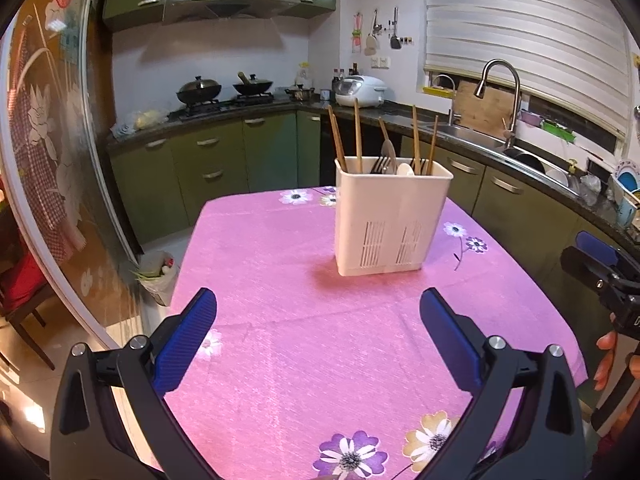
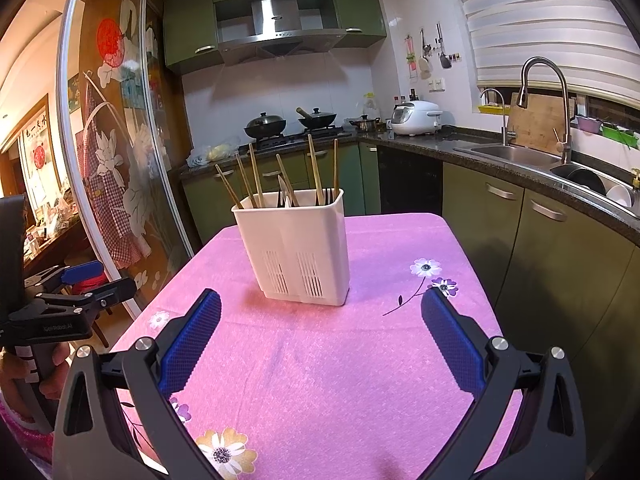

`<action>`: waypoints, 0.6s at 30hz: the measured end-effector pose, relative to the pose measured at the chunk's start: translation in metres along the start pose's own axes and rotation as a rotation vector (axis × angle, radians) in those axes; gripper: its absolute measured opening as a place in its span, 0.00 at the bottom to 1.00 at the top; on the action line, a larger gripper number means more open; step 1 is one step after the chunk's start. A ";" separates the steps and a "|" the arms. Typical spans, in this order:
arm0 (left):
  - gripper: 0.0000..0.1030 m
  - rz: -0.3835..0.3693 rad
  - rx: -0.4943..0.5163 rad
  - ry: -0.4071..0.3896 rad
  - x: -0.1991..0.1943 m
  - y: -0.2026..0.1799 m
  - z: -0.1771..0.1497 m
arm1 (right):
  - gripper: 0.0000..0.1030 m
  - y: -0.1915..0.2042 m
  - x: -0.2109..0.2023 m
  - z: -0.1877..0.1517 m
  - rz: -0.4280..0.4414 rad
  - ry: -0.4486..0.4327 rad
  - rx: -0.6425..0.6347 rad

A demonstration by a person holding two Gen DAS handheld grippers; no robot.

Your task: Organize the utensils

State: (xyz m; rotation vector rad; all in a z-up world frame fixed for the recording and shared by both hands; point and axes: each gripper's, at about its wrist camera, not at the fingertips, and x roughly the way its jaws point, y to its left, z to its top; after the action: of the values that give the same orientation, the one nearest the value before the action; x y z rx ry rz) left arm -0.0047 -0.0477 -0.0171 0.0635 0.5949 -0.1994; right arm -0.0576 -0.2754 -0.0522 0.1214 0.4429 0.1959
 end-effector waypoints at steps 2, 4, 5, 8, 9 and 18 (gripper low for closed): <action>0.94 -0.009 0.009 0.005 0.001 -0.002 -0.001 | 0.96 -0.001 0.001 0.001 0.001 0.001 0.001; 0.94 -0.002 0.017 0.002 0.002 -0.003 -0.002 | 0.96 -0.001 0.001 0.001 0.001 0.003 0.002; 0.94 0.006 0.020 -0.003 0.002 -0.004 -0.002 | 0.96 -0.001 0.002 0.001 0.001 0.004 0.003; 0.94 0.006 0.022 -0.016 0.001 -0.004 -0.002 | 0.96 0.000 0.003 0.001 0.000 0.009 0.001; 0.94 0.002 0.019 -0.020 0.001 -0.003 -0.002 | 0.96 0.001 0.004 0.000 0.001 0.011 0.001; 0.94 0.040 0.025 -0.017 0.003 -0.003 -0.001 | 0.96 0.000 0.004 0.000 0.002 0.013 0.002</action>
State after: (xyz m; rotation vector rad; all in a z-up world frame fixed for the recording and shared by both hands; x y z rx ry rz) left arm -0.0032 -0.0509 -0.0196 0.0982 0.5737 -0.1683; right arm -0.0545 -0.2746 -0.0536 0.1230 0.4556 0.1982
